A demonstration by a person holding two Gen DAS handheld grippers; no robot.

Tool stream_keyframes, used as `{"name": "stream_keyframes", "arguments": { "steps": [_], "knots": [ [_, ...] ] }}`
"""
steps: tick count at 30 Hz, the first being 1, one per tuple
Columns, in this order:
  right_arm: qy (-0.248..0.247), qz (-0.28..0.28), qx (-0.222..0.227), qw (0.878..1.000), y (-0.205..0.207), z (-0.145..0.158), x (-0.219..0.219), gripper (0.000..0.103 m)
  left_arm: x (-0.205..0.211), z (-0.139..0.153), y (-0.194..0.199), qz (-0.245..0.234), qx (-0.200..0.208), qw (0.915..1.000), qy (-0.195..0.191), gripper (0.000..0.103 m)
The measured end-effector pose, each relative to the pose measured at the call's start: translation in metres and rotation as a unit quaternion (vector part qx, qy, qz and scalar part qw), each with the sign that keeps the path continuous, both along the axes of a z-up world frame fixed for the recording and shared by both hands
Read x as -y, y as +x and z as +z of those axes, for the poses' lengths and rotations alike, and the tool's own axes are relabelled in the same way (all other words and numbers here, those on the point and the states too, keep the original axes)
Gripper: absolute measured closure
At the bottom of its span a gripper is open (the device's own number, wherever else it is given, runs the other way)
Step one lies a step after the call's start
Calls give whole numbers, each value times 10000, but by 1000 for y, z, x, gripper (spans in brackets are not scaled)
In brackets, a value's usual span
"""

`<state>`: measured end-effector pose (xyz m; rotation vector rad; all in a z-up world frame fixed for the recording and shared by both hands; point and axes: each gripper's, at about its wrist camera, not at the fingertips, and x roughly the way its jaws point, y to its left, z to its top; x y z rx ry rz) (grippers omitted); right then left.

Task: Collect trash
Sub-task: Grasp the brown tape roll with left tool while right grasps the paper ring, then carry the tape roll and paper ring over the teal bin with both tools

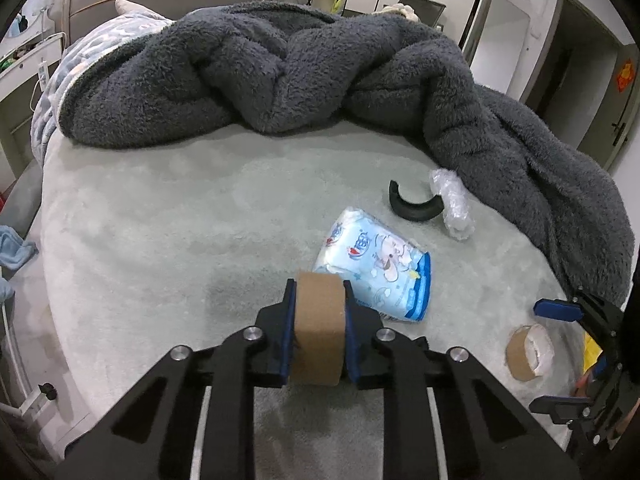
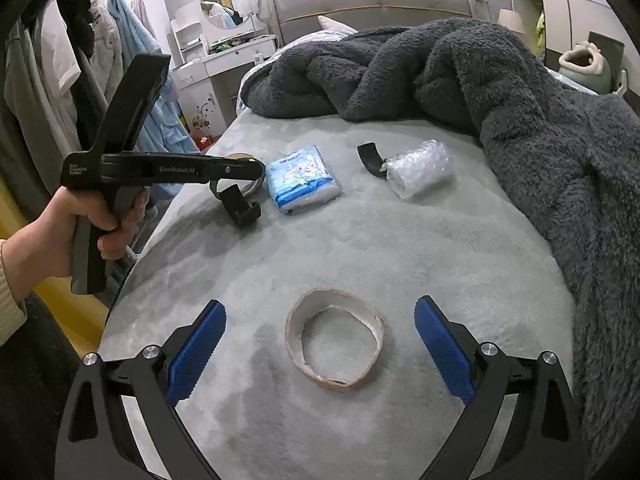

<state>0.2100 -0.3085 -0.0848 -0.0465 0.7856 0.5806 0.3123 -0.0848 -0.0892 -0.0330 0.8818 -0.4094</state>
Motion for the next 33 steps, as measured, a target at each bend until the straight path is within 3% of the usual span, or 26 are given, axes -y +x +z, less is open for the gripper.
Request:
{"name": "stream_keyframes", "arguments": {
  "steps": [2, 4, 10, 22, 33],
  "knots": [
    [-111, 30, -6, 9999, 1, -2, -5, 9, -2, 3, 0, 31, 43, 10000, -17, 80],
    [-286, 74, -19, 9996, 2, -6, -11, 26, -6, 6, -1, 98, 82, 9999, -38, 80],
    [-619, 32, -63, 9981, 9, -14, -20, 56, -20, 18, -6, 348, 249, 9991, 10, 80],
    [-505, -18, 102, 9987, 20, 11, -49, 56, -61, 33, -29, 809, 336, 9960, 202, 80],
    [12, 250, 174, 9995, 17, 54, -95, 56, -91, 37, -54, 1156, 334, 9926, 190, 80]
  ]
}}
